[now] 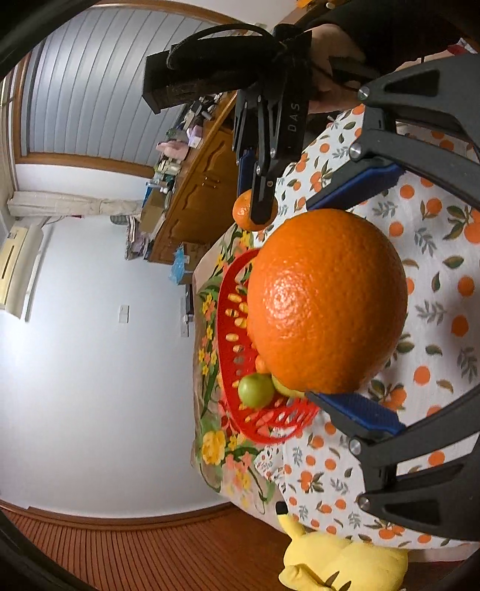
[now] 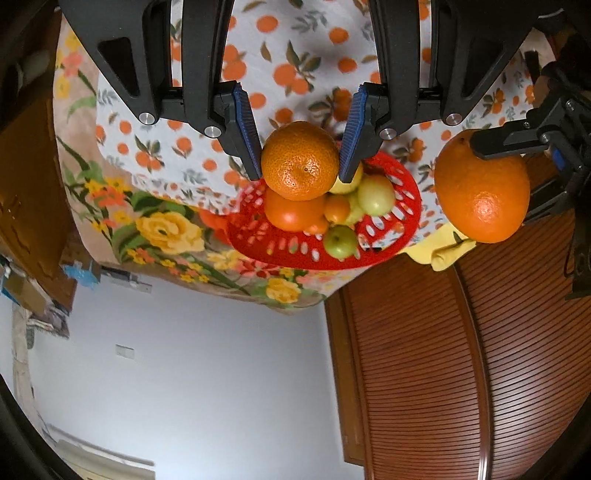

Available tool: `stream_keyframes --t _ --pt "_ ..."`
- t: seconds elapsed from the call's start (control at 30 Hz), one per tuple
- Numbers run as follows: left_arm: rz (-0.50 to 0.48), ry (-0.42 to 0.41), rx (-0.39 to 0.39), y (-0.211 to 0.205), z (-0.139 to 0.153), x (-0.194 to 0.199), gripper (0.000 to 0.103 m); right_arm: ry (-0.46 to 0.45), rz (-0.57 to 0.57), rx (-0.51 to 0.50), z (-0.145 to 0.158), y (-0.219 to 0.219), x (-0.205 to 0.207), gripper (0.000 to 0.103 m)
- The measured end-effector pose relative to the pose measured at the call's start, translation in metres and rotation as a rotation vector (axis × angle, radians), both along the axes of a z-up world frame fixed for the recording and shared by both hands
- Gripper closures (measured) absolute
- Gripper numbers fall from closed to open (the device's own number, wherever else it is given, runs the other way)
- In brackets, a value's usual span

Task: Organize fruits
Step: 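Lift and carry the large orange and mandarin over the red basket with both tools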

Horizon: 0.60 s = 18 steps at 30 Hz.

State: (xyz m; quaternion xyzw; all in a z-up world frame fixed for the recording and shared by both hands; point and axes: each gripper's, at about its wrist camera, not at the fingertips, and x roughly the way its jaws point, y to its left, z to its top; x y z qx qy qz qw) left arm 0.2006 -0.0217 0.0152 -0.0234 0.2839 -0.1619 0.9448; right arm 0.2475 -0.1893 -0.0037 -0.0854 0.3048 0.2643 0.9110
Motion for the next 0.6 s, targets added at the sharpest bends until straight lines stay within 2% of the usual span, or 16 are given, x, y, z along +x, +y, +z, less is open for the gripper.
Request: stream_keyframes --t 0.33,0.6 --pt "0.068 -0.019 0.020 0.034 0.006 0.017 0.013 0.034 0.028 -0.014 -0.012 0.030 0.031 0.061" --pt "0.087 -0.006 0.029 0.045 0.001 0.040 0.013 0.062 0.039 -0.018 -0.022 0.042 0.047 0.059"
